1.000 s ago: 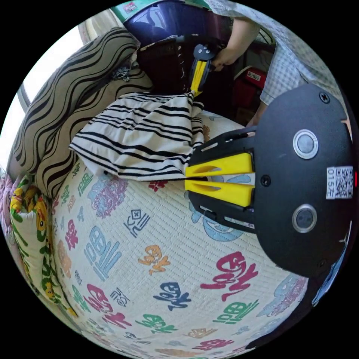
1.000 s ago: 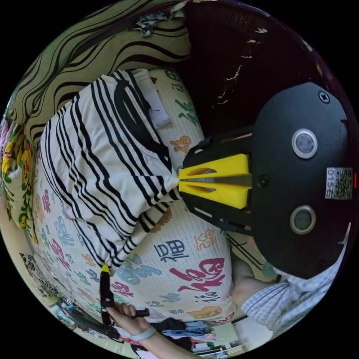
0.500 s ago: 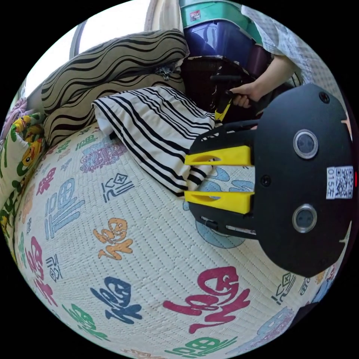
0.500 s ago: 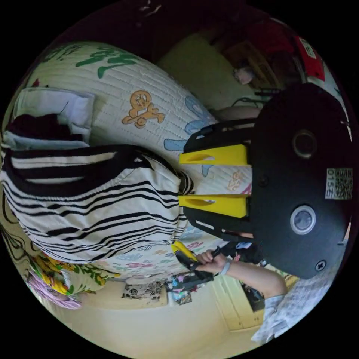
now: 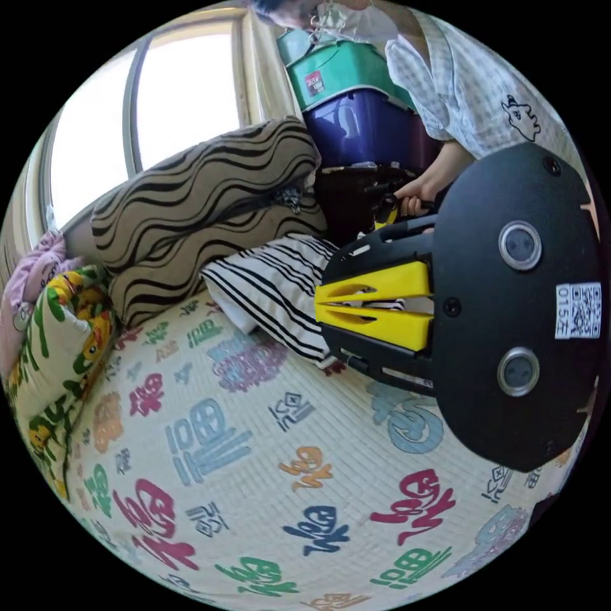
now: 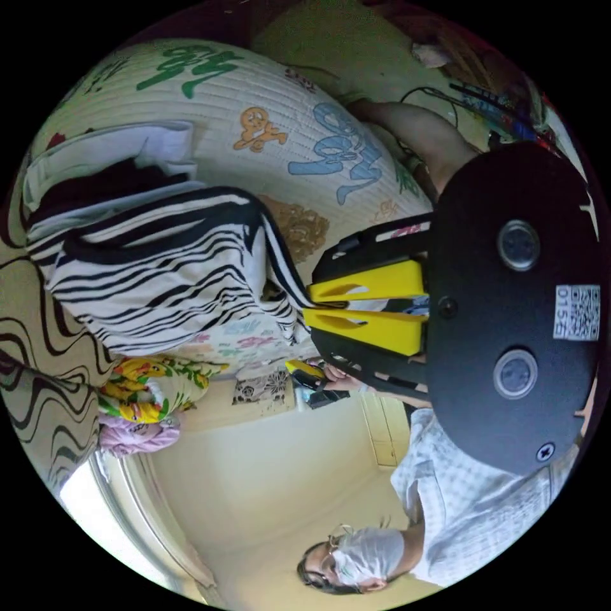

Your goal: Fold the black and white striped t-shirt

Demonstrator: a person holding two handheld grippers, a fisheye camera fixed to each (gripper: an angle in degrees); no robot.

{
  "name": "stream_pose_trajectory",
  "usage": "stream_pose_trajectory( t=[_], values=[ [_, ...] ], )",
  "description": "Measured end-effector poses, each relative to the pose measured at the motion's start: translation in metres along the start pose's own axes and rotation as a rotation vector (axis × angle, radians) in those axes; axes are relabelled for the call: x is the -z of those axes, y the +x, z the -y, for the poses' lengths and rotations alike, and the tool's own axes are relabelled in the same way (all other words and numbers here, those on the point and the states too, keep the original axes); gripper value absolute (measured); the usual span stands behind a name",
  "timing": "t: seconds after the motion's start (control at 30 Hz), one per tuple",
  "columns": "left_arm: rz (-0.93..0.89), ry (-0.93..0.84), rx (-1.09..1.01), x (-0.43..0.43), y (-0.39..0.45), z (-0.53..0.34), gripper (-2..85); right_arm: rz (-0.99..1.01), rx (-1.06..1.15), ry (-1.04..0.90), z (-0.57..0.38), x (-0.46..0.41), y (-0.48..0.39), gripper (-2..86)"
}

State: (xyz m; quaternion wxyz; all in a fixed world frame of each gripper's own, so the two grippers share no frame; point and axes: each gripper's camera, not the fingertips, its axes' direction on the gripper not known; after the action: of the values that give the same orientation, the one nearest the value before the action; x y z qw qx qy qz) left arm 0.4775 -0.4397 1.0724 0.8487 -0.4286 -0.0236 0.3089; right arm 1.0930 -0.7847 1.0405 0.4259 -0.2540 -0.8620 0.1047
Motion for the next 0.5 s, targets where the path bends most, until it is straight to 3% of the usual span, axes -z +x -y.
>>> stream_pose_trajectory(
  t=[0.13, 0.3, 0.37, 0.5],
  values=[
    [-0.154, 0.13, -0.155, 0.005, 0.059, 0.077, -0.4, 0.138, 0.038, 0.138, 0.041, 0.081, -0.018, 0.1],
    [-0.027, 0.004, -0.252, -0.049, 0.092, 0.119, 5.4, 0.028, 0.093, 0.071, 0.09, 0.125, -0.021, 0.2],
    [0.11, -0.11, -0.173, -0.08, 0.075, 0.099, 8.2, 0.015, 0.073, 0.009, 0.096, 0.134, -0.01, 0.2],
    [0.145, -0.245, 0.021, -0.127, 0.037, 0.038, 11.0, 0.141, -0.052, 0.032, 0.099, 0.156, 0.018, 0.3]
  ],
)
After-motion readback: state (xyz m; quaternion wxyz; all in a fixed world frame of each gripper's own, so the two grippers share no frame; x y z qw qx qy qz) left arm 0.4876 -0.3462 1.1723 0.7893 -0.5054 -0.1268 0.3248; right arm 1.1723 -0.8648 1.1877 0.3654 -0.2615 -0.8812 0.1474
